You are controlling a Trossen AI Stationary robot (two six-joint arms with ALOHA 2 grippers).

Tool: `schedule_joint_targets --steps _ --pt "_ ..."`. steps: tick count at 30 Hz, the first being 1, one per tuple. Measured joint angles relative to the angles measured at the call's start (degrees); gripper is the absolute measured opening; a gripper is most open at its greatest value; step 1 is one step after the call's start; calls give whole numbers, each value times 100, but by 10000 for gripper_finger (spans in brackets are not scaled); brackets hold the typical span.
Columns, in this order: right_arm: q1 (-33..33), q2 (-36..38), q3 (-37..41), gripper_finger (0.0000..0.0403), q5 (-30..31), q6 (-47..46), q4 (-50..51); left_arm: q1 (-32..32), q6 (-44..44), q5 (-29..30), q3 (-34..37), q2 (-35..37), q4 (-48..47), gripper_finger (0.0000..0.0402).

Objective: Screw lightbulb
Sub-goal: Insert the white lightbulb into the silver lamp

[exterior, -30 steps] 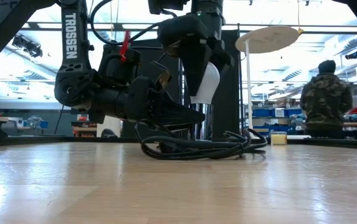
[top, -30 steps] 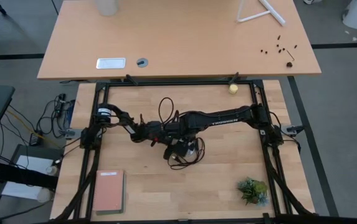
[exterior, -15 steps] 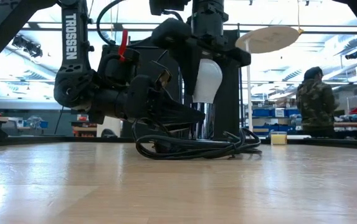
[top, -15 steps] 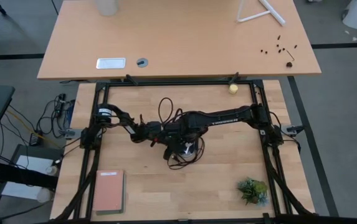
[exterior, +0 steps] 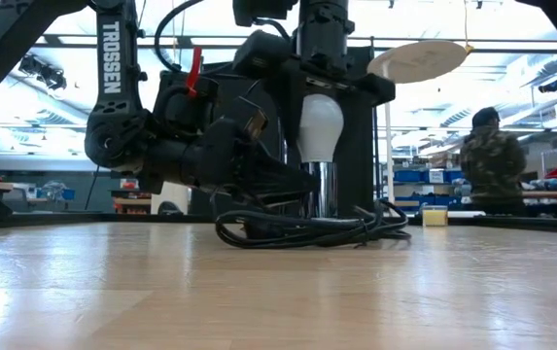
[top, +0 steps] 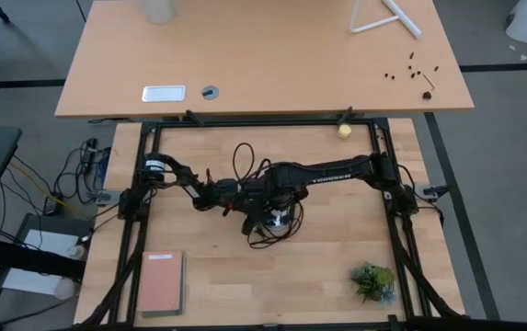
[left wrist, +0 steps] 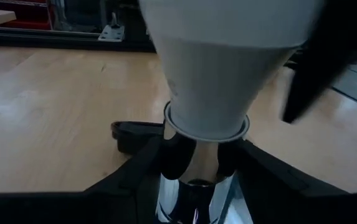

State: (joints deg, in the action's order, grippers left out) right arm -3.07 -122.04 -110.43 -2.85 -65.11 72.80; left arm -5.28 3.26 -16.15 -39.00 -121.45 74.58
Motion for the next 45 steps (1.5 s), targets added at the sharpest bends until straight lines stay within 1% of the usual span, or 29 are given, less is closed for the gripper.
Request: schedule_joint_targets --steps 5,8,10,12,14,19,24,29,38,42,45 --pt "67 0 -2 343 -44 995 -158 -15 12 32 -7 4 12 190" --pt "164 4 -2 375 -254 1634 -179 -15 10 33 -9 4 19 190" --pt "249 5 -2 391 -440 1901 -186 -15 8 49 -9 5 20 190" --pt "349 7 -2 397 -628 2000 -195 -15 8 49 -11 7 14 190" --pt "415 9 -4 393 -682 2003 -155 -15 5 48 -11 7 5 190" --pt "465 13 -4 382 -685 1728 -42 -13 -5 23 -11 7 3 190" --pt "463 22 -4 380 -699 1263 -7 -9 -12 2 -11 8 1 190" --pt "305 22 -4 380 -182 567 13 -7 -14 -1 -11 9 -1 190" --pt "85 22 -4 377 318 -202 111 -2 -5 60 -15 15 -60 190" --pt "54 22 -4 375 346 -329 100 0 -5 89 -15 15 -67 190" --pt "-53 23 -4 375 590 -328 70 0 -10 94 -15 16 -86 190"
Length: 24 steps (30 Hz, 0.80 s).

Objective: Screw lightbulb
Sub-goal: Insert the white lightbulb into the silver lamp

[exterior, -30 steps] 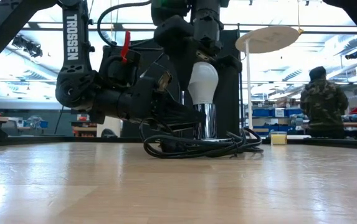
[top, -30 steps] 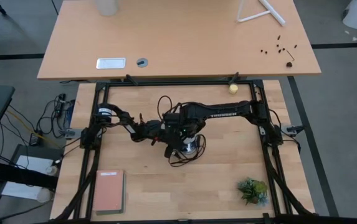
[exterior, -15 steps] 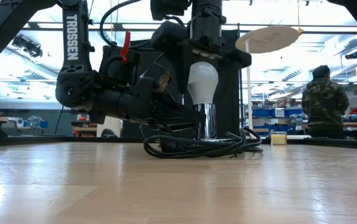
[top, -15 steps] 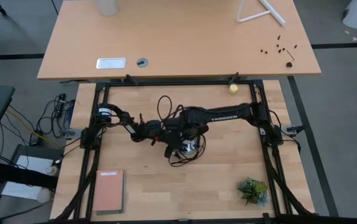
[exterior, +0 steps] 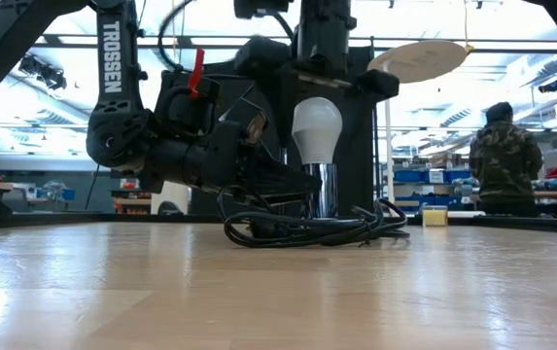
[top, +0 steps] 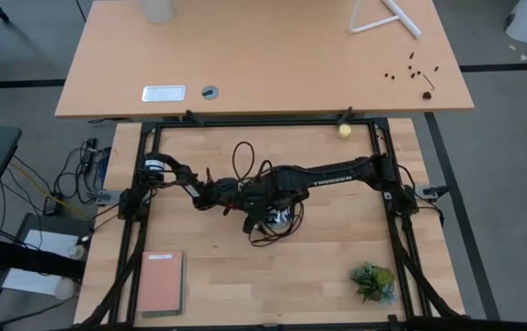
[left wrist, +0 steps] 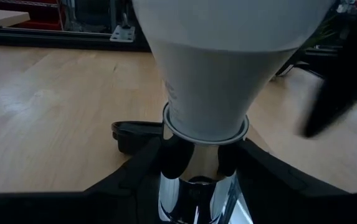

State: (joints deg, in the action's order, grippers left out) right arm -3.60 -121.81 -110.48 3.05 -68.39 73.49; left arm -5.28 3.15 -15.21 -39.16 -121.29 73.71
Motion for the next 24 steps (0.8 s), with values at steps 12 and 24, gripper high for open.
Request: schedule_joint_targets --steps 12,24 --pt "-340 263 -4 375 -72 749 398 2 -77 8 -4 6 -89 190" --pt "-1573 309 277 375 2643 2001 1421 2 -122 12 -4 10 -129 190"
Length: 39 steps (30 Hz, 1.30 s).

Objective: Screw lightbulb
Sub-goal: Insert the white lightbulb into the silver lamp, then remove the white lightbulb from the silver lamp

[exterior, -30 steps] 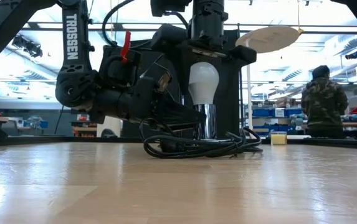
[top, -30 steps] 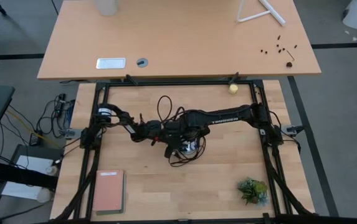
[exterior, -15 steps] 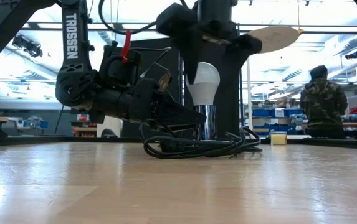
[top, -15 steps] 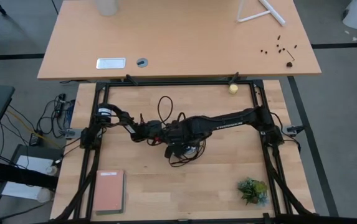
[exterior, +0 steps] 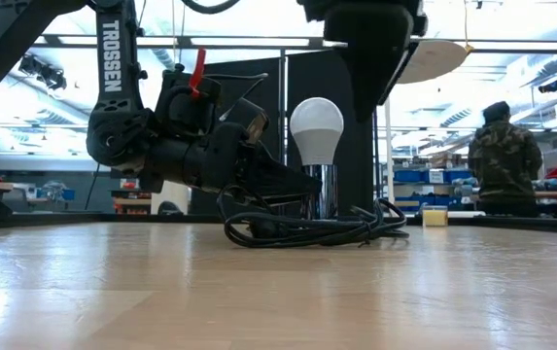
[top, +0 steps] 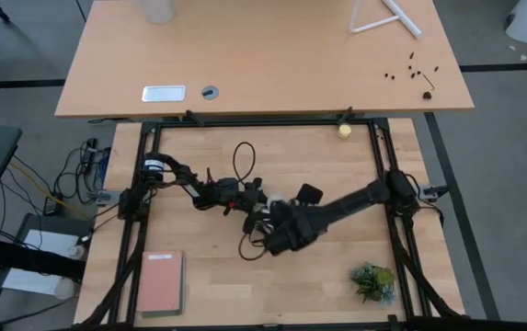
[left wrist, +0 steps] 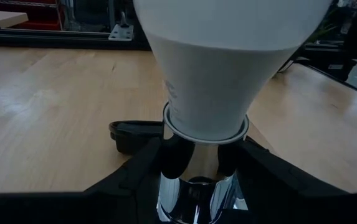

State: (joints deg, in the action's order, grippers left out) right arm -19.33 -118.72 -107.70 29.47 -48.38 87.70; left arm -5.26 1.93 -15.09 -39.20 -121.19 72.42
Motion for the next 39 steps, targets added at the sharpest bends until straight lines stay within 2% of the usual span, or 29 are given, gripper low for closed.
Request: schedule_joint_targets --steps 6,12,19,25,33,37,39 --pt "-527 2 571 375 1045 -1330 -12 0 -15 -3 4 -2 -3 190" --pt "-810 0 1448 375 1246 -2474 -115 -11 13 -263 8 9 -13 212" --pt "-855 -2 2051 375 1254 -2782 -290 -4 -15 -387 20 350 -614 280" --pt "-855 -9 2177 375 1298 -2757 -350 -45 -62 -357 17 812 -1000 301" --pt "-521 -13 2179 375 1209 -2867 -555 -55 -806 -101 16 1617 -2778 296" --pt "-527 -11 2421 375 2079 -2698 -759 -55 -982 64 21 2103 -3905 296" --pt "-547 22 2620 375 2323 -2741 -759 -46 -1054 250 15 2449 -4505 296"
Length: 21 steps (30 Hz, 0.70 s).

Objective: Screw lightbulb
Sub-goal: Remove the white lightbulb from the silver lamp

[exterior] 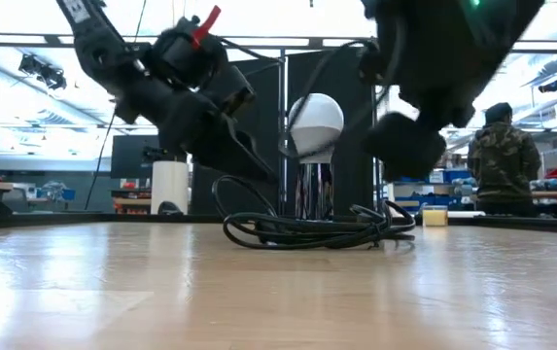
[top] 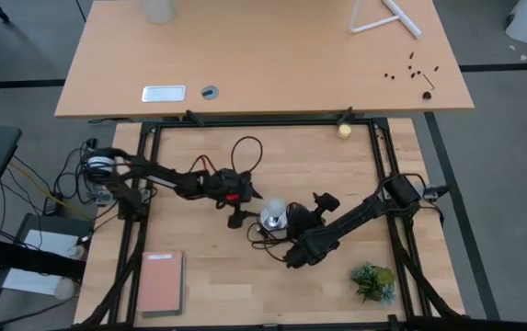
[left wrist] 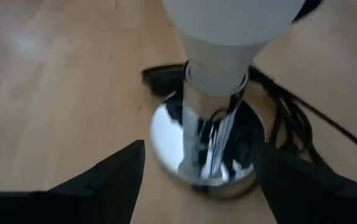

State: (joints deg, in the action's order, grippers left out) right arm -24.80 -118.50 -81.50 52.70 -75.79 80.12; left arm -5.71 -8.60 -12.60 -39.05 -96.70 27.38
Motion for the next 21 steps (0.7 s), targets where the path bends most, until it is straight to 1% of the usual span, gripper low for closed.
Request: schedule_joint_targets --steps 3,5,7,10,14,15,17,19,21 --pt "-1 65 378 375 31 -224 -92 32 -17 311 2 450 -822 296" --pt "-28 188 717 375 183 -549 -418 57 -4 451 1 736 -1123 296" --pt "-110 349 1113 375 326 -656 -945 99 11 551 -4 949 -1199 296" --pt "-183 652 1709 375 467 -567 -1847 188 20 752 -2 1214 -1333 296" --pt "-208 1236 2553 375 664 -460 -2873 290 22 1068 -4 1365 -1300 296" --pt "-208 1408 2787 375 754 -337 -3163 307 23 1122 -4 1365 -1301 296" --pt "-208 1775 3265 375 934 187 -3998 323 87 1169 -4 1354 -1301 296" --pt "-207 2129 3866 375 968 1062 -5272 321 206 1171 -4 1350 -1303 296" --pt "-123 2430 4529 375 775 2145 -6881 321 316 1171 -4 1350 -1300 296"
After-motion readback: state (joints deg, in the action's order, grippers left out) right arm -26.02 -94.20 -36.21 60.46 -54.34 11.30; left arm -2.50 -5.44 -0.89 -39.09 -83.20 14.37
